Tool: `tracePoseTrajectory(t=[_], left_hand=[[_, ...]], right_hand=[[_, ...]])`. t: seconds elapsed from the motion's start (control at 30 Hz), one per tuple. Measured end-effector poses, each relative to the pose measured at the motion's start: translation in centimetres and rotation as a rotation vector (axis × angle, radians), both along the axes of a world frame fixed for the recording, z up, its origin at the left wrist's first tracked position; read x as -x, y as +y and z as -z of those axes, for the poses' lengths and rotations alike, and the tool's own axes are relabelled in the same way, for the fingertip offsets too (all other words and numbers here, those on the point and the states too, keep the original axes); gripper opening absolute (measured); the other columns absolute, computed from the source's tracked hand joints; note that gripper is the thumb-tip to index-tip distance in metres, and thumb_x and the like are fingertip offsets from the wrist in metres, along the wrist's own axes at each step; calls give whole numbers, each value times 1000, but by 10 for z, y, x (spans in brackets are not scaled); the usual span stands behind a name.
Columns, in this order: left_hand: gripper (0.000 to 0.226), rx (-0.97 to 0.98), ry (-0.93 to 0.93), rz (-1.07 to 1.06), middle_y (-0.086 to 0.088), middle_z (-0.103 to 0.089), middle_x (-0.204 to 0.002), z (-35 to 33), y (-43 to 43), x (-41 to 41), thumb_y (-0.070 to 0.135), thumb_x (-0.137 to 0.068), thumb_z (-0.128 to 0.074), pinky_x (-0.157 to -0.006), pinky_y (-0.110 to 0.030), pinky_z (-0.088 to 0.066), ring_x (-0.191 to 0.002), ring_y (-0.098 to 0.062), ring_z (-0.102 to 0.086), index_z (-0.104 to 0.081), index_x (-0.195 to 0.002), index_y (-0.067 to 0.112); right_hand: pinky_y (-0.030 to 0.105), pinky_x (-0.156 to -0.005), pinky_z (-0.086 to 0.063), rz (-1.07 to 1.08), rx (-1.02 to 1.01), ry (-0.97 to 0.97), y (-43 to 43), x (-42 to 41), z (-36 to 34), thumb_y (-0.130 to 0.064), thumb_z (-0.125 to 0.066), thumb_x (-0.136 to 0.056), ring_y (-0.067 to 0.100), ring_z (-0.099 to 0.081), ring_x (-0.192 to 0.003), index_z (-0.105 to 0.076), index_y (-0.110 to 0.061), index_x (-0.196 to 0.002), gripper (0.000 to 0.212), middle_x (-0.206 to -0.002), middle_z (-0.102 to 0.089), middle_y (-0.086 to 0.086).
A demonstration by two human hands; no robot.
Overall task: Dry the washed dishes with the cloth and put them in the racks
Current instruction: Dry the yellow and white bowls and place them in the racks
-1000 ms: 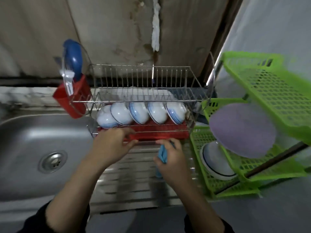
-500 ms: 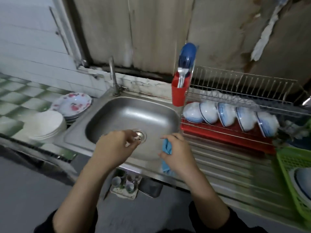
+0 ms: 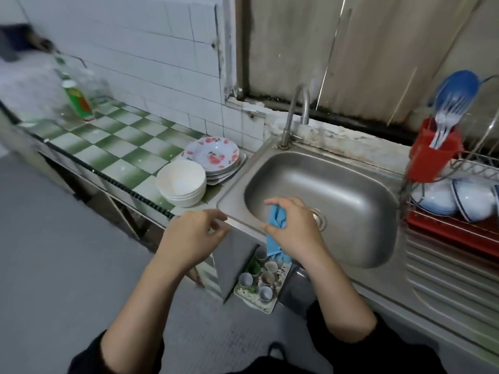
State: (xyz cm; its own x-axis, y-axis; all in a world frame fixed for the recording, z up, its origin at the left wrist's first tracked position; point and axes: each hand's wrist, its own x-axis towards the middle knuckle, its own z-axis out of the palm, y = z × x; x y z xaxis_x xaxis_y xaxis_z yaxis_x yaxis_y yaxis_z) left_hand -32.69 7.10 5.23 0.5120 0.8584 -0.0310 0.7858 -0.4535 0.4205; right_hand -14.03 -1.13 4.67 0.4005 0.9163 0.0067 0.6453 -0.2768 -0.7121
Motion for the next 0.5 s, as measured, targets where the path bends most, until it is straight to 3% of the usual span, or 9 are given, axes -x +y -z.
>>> tracePoseTrajectory(t=[0.17, 0.37, 0.5], left_hand=[[26, 40, -38, -77, 14, -70, -100, 12, 45, 24, 43, -92, -58, -88, -36, -51, -100, -12, -65, -66, -114, 31], [25, 85, -143, -131, 14, -69, -95, 24, 119, 45, 42, -90, -61, -87, -35, -52, -95, -9, -64, -69, -110, 29], [26, 79, -155, -162, 9, -71, -104, 27, 169, 55, 38, -91, -63, -89, -35, -51, -99, -12, -64, -68, -113, 26]], right_hand=[[26, -78, -45, -58, 39, -24, 56, 21, 7, -20, -70, -84, 13, -52, -96, -57, -35, -126, 46, -123, -48, -8], [27, -81, -45, -112, 67, -15, 139, 35, 14, -15, -68, -78, 12, -51, -98, -61, -38, -124, 51, -120, -50, -7], [29, -86, -47, -161, 86, -14, 200, 41, 18, -14, -72, -79, 12, -51, -101, -62, -35, -123, 50, -121, -49, -8]])
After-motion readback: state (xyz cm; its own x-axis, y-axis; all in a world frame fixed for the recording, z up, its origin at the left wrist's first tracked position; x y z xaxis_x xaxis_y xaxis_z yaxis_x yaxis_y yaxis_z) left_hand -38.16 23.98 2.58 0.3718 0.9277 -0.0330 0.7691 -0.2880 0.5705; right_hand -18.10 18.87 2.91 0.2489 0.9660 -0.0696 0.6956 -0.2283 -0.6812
